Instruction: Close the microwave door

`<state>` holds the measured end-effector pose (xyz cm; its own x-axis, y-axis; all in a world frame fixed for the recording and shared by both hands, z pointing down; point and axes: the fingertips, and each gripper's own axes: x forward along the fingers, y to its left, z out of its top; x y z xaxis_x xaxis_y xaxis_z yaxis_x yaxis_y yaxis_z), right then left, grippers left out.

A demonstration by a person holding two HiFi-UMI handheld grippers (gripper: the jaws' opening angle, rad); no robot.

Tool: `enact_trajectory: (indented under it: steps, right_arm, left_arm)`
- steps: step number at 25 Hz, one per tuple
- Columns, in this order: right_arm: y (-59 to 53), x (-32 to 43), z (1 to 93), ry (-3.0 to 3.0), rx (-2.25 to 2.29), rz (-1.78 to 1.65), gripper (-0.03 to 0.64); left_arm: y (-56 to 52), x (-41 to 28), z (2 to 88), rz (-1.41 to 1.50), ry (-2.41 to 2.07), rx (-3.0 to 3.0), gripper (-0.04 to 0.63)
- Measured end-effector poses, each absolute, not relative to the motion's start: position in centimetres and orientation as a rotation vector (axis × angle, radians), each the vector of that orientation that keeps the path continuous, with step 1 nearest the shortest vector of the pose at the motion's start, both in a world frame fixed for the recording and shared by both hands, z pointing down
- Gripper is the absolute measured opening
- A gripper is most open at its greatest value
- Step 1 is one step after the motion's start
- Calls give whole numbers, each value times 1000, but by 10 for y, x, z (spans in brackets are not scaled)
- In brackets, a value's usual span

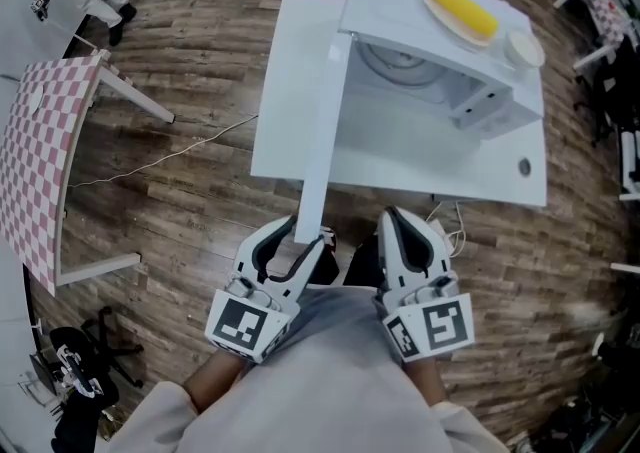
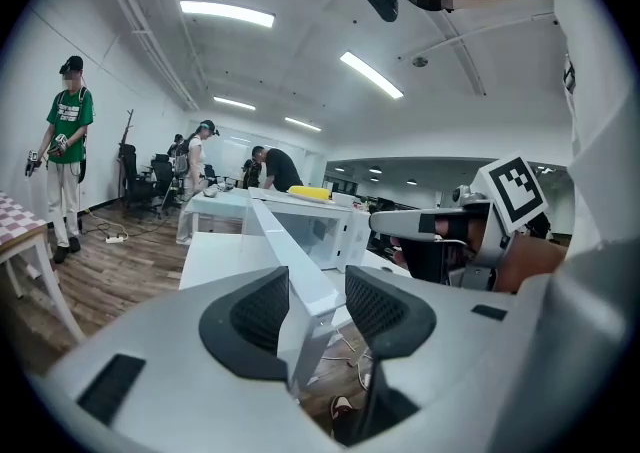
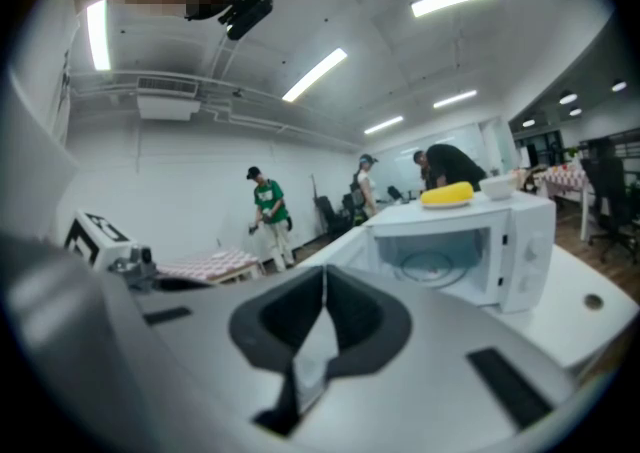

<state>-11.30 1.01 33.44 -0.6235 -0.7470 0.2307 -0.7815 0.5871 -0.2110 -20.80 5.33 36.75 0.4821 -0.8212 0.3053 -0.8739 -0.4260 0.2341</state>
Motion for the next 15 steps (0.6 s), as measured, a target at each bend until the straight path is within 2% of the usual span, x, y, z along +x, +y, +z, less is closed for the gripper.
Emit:
enact_trajectory:
  steps: [15]
  right_arm:
    - [9,-96,340,-2663,1381,490,23]
  left_arm:
    - [49,-185,368,241,-1302,2440,186]
